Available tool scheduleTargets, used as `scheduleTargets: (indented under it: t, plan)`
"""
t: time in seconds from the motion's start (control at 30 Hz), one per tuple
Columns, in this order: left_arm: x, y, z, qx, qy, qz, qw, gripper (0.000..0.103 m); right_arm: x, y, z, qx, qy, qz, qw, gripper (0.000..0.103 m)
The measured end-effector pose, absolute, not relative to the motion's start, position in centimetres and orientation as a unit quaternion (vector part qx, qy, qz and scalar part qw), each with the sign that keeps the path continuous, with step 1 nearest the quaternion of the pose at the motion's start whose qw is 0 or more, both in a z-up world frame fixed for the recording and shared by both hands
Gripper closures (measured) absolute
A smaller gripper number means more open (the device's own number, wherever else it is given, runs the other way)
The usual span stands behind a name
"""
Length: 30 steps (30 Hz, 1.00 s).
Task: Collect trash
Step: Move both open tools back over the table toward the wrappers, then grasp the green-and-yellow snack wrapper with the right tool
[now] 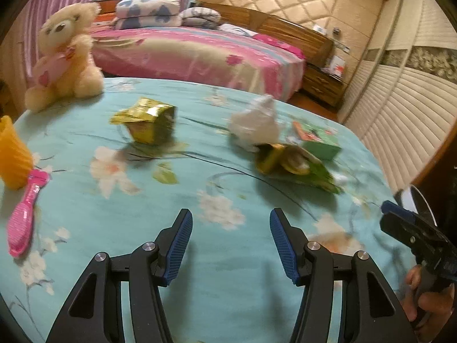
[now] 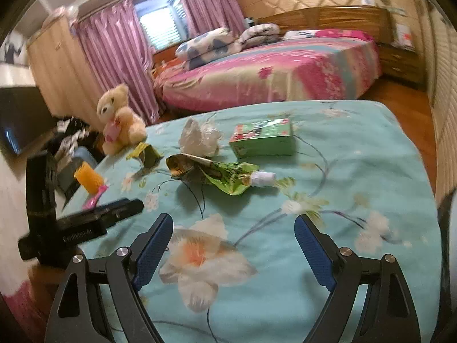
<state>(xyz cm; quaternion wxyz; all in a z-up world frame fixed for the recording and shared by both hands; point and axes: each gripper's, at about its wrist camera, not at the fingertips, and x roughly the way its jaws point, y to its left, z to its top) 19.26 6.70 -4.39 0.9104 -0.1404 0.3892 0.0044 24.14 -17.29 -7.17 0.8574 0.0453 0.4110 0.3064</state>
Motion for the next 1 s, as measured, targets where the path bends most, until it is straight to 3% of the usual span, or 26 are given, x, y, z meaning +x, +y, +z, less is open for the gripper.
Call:
scheduleTargets:
  t: [0.37,0.8,0.87,0.93,0.97,1.0]
  plan:
    - [24.2,10.8,-4.8,-0.151,0.388,0.067,0.907,0.04,27.3,-13.5,-7.8,-0.027,0.4,0.35,0.847,0.015]
    - [29.3,12.3,-6.7,-0.16,0.395,0.097,0.9,0.042,30.0,-9.4,-9.3,-0.099,0.414,0.376,0.823,0.016]
    - [29.4,12.4,-6.8,-0.162,0.391,0.096,0.901,0.054,30.2,-9.1,-9.7,-0.098,0.426,0.375,0.818,0.025]
    - [29.6,12.6,-7.1,-0.165,0.396,0.091,0.899,0.077,30.3,-9.1,-9.9,-0.103,0.428,0.362,0.822,0.041]
    - [29.7,12.7,-7.3,-0.168,0.398,0.087,0.898,0.084,30.2,-9.2,-9.9,-0.102,0.429,0.355,0.824,0.045]
    - [29.7,12.8,-7.4,-0.171,0.398,0.082,0.897,0.096,30.2,-9.4,-9.8,-0.095,0.431,0.352,0.826,0.056]
